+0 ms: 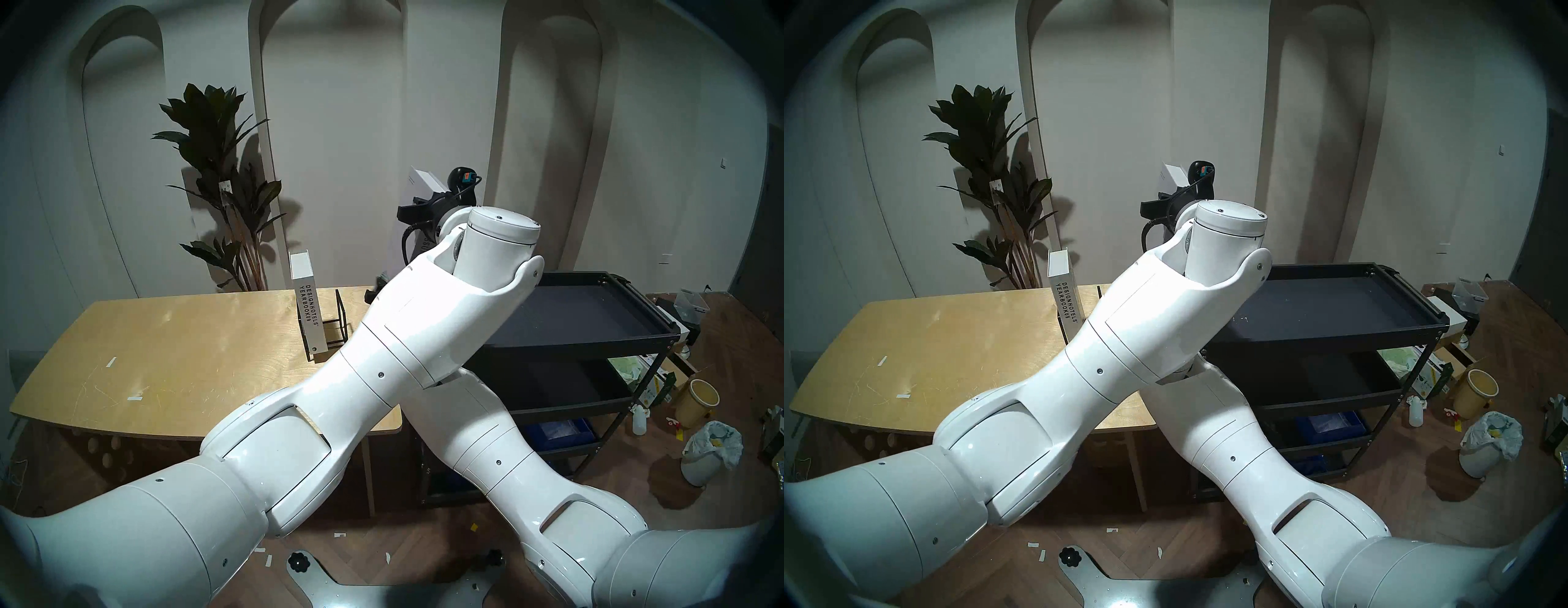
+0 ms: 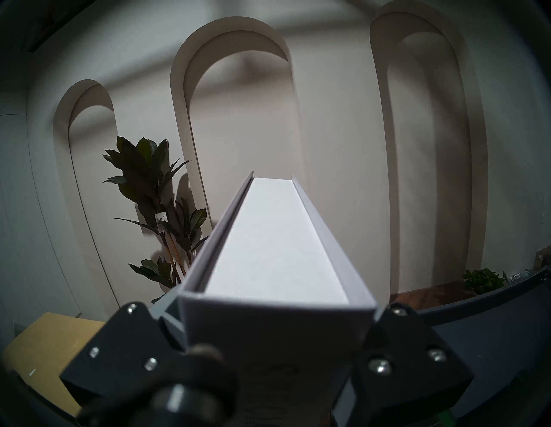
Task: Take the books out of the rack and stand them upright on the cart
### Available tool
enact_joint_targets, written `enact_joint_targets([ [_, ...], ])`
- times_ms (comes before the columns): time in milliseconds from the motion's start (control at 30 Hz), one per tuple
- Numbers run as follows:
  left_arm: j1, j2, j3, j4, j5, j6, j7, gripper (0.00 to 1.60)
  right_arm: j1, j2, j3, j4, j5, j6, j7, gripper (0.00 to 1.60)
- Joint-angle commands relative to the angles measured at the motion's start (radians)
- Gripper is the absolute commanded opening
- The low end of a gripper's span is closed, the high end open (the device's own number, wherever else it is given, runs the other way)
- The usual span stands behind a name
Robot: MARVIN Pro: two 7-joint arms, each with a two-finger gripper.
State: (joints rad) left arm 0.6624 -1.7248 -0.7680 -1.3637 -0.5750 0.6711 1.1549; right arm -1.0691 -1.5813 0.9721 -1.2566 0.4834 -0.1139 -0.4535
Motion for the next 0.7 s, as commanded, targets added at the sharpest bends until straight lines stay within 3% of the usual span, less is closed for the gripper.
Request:
enact_joint_targets([
  [0,-0.06,-0.009,0.009,-0.002,-0.018,-0.034,0.018,0.93,0.035,-0.014,-0.01,-0.019,-0.015,-0.01,-0.016,0.0],
  [33,-0.06,-0.006,0.011,-0.005,-0.023,-0.039,0.014,1.22,0.037,-0.013,-0.011,-0.018,-0.019,-0.01,-0.021,0.0],
  [67,-0.063,-0.004,0.016,-0.006,-0.026,-0.038,0.017,1.6,0.038,-0.013,-0.013,-0.018,-0.02,-0.01,-0.024,0.0],
  [367,-0.101,0.023,0.07,-0.098,0.001,-0.065,-0.024,1.6,0.055,-0.018,-0.026,-0.019,-0.041,0.039,-0.084,0.0],
  [667,-0.173,0.003,0.036,-0.216,0.041,-0.083,-0.047,1.6,0.077,-0.008,-0.018,0.004,-0.04,0.069,-0.105,0.0],
])
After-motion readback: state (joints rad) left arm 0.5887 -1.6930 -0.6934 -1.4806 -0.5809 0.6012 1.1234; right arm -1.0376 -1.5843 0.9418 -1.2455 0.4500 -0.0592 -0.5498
